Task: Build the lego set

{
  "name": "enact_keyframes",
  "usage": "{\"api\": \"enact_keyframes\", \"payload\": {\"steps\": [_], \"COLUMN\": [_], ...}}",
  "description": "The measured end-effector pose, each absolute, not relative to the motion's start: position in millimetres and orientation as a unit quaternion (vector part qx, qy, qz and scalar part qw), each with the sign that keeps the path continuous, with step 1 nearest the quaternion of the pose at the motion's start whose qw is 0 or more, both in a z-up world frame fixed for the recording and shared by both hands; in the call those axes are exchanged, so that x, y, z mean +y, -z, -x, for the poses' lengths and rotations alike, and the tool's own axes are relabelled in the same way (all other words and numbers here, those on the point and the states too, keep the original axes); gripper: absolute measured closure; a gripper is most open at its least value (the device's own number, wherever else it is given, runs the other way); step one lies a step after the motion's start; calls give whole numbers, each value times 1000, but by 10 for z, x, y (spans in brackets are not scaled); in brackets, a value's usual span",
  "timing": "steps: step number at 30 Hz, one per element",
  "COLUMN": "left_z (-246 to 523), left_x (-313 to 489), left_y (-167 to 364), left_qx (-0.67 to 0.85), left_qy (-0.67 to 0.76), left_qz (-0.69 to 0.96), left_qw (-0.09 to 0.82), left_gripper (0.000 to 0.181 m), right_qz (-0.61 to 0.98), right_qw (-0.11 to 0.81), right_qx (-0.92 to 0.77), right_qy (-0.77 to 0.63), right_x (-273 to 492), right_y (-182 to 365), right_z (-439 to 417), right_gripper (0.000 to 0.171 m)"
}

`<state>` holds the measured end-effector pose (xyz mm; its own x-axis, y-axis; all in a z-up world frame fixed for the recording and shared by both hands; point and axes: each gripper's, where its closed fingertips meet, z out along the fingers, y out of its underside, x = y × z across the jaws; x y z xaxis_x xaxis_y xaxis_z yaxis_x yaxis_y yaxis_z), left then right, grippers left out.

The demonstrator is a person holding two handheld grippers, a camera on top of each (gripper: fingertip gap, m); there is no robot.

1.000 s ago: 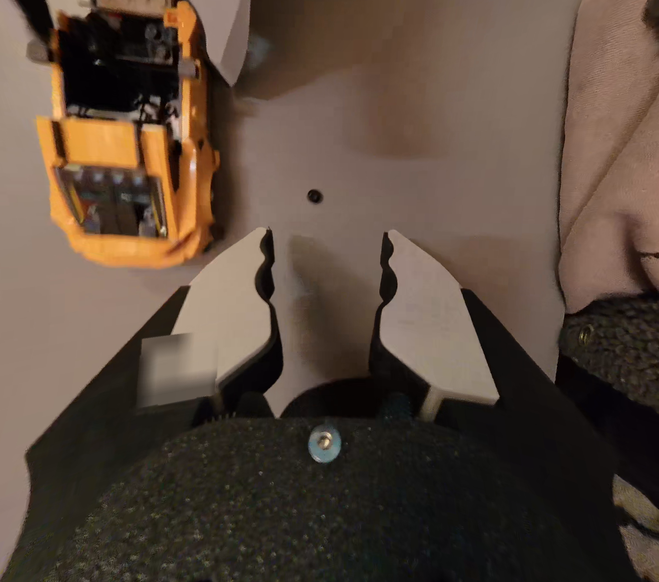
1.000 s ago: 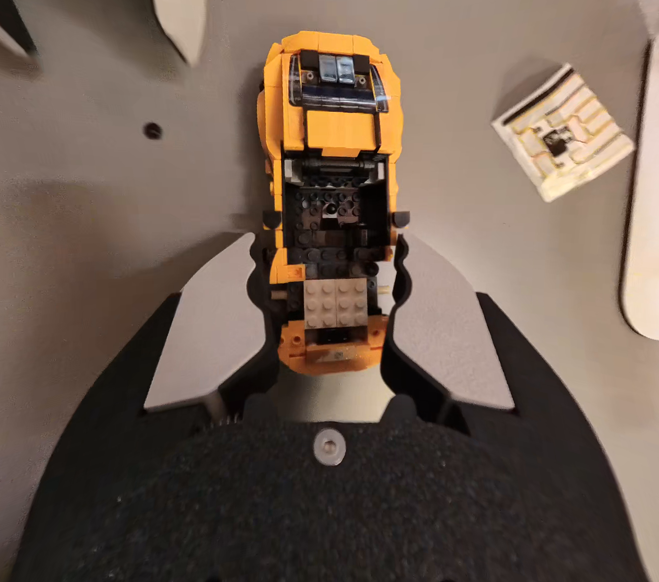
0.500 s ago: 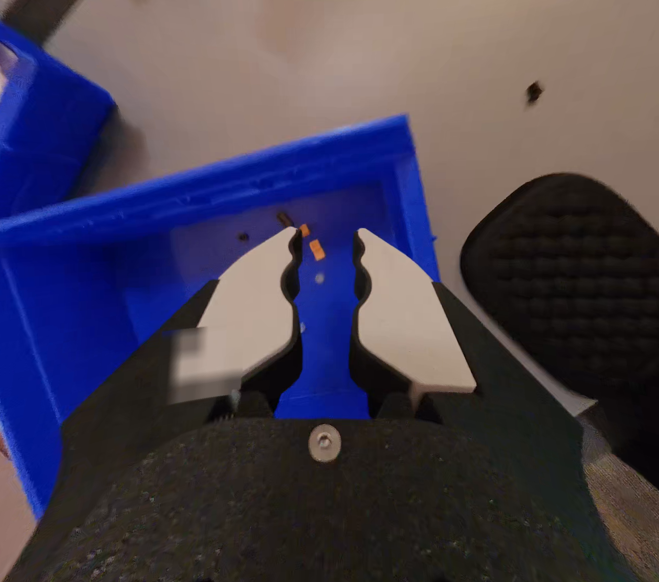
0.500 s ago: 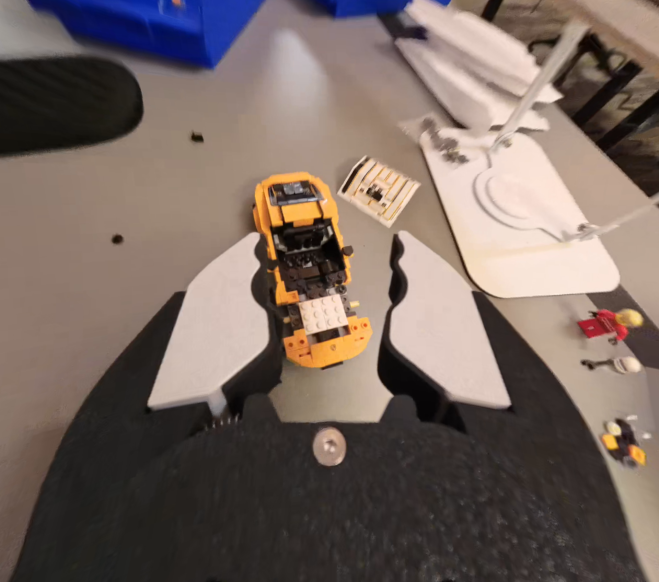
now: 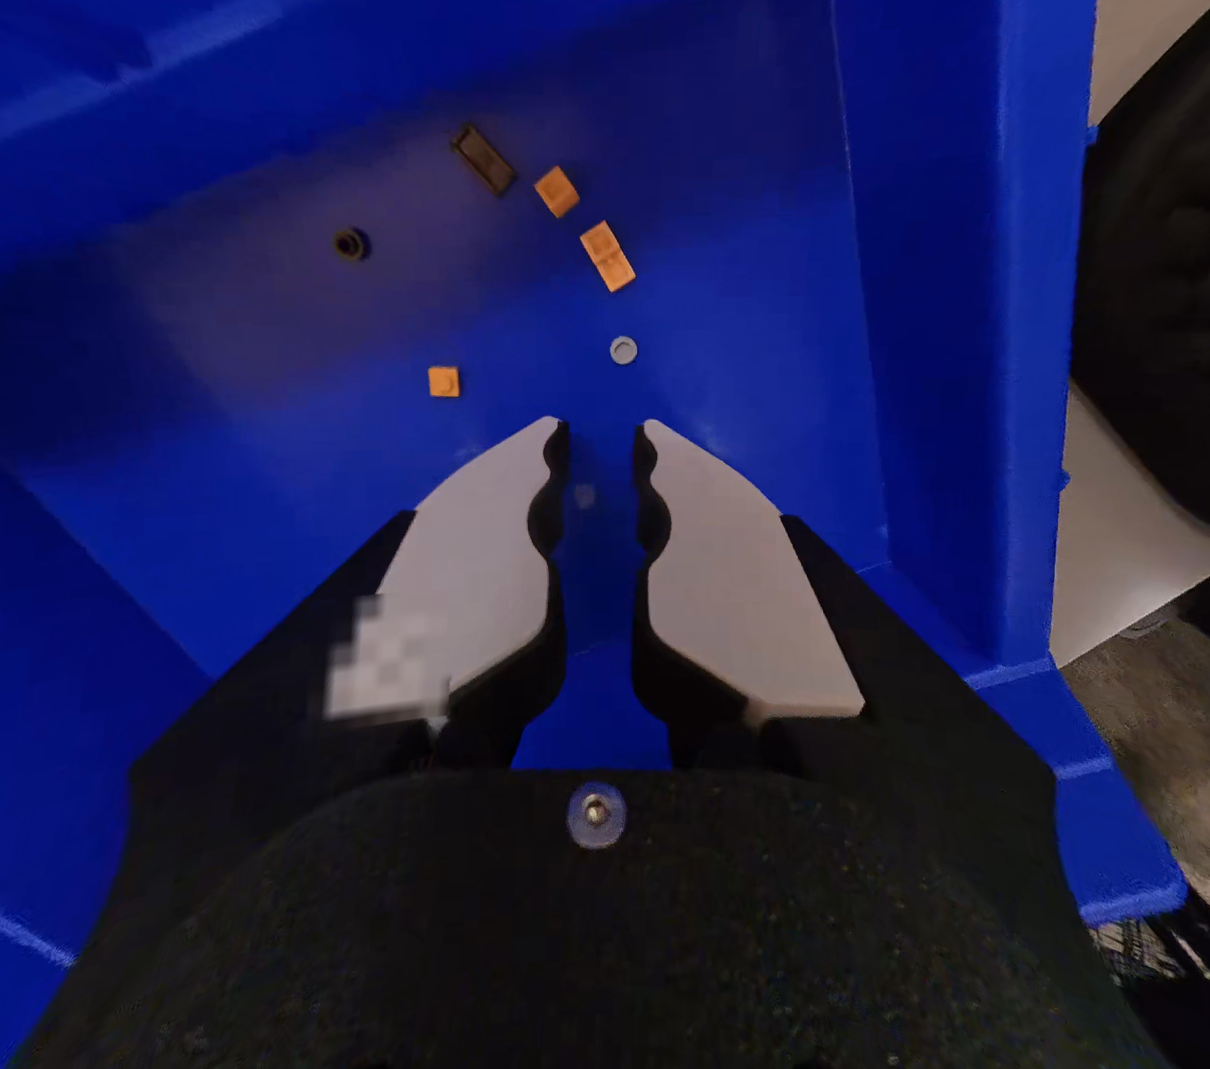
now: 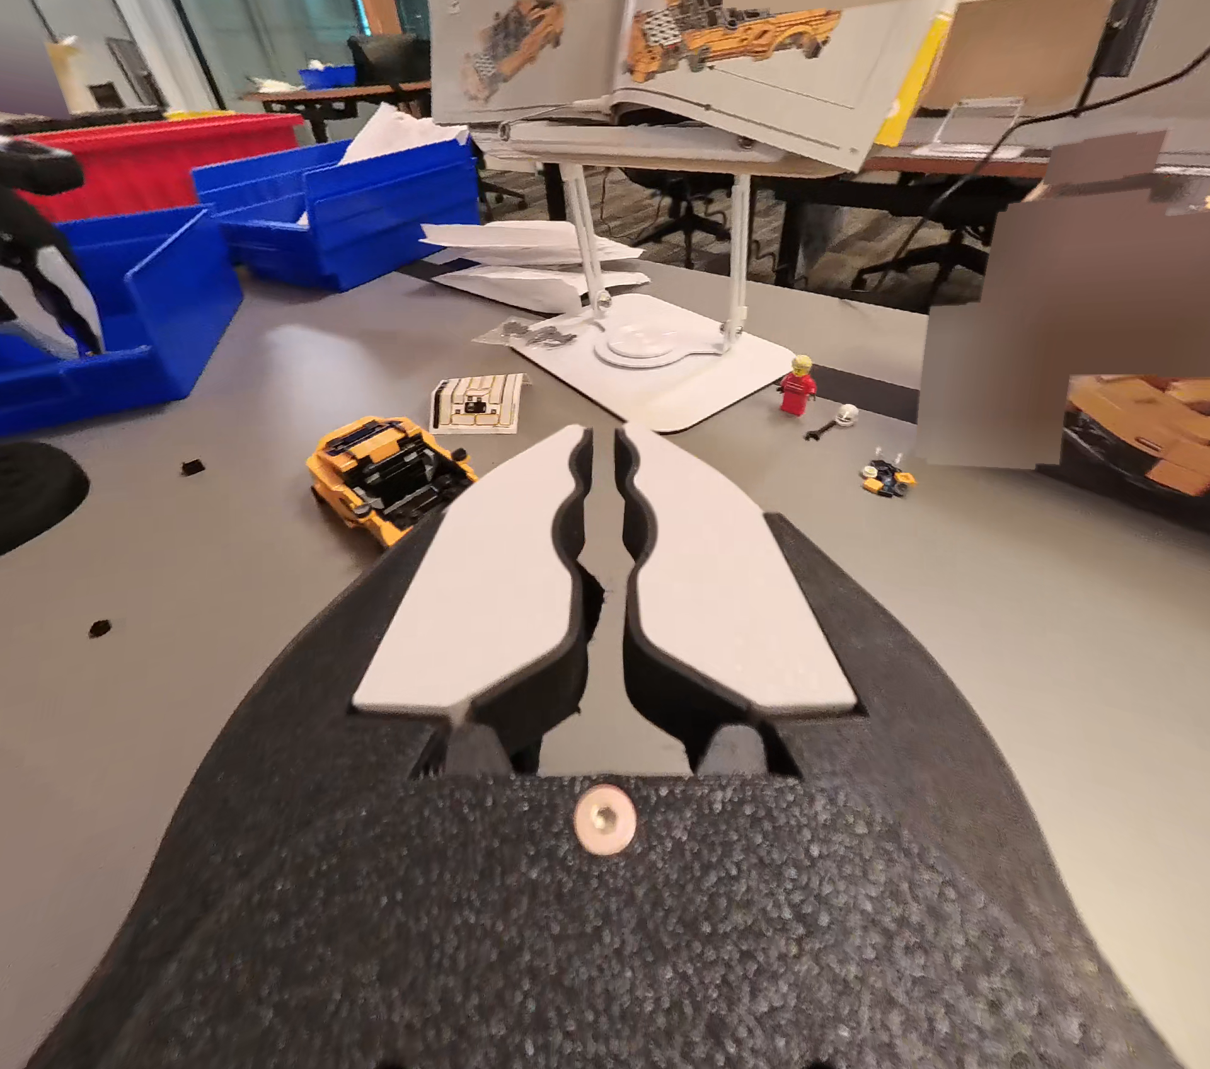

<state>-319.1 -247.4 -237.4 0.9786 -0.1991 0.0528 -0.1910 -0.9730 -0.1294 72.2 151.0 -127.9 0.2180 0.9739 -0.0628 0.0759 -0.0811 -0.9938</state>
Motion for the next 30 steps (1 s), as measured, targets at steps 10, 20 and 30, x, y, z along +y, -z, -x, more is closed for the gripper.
{"api": "enact_keyframes", "payload": {"steps": [10,20,30], "left_z": [3336,3333,2399], "left_x": [-2524,-2785,-1992], "left_y": [2324,2498,1703], "left_qx": [87,106,178], "left_qy": [18,29,-7], "left_qz": [994,994,973], "left_qw": [56,-11,148], "left_gripper": [167,171,173], "right_qz": [605,606,595], "right_qw": [503,496,499], "right_qx": [-457,-464,-464], "right_qy": [-415,-414,-426], "right_x": [1545,1519,1484], "right_y": [1456,1501,1437], "right_z": [-679,-654,-659], "right_gripper": [165,165,166]}}
